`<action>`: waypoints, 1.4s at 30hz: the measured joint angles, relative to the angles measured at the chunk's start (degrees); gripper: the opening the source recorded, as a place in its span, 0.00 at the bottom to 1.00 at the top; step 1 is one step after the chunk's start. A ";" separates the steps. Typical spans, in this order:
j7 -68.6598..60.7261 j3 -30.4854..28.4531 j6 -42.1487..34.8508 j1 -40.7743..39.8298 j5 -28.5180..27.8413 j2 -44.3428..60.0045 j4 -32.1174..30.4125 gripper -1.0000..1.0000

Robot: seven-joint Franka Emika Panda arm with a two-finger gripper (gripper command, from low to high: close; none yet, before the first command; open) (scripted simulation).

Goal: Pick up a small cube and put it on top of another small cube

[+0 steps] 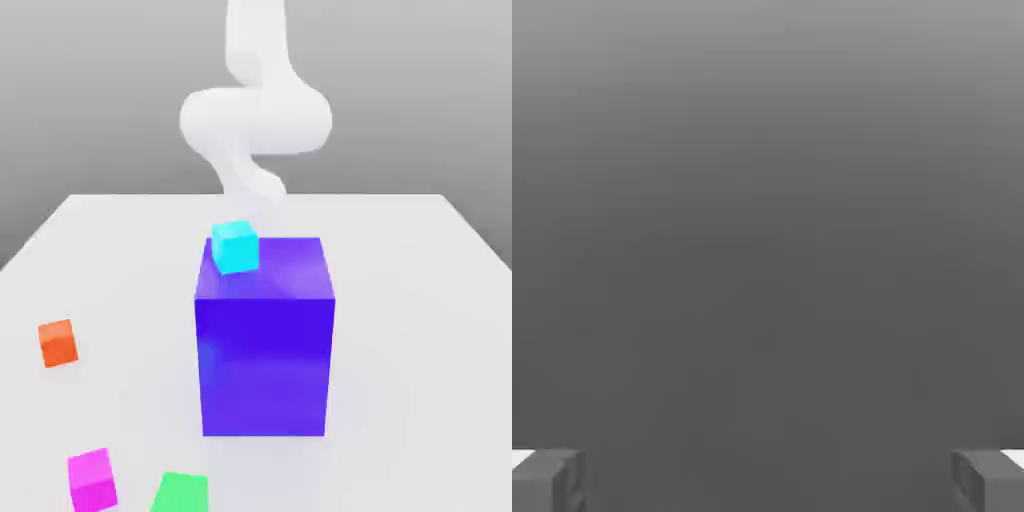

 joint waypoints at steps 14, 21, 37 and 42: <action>14.34 -4.74 9.34 -4.44 8.20 29.59 -1.58 0.50; 23.70 -6.62 14.29 -7.53 9.01 43.84 -2.48 0.50; 33.37 -8.13 26.88 -10.47 10.81 67.86 -1.61 0.00; 34.31 -9.16 24.83 -9.72 9.57 65.18 -2.23 0.00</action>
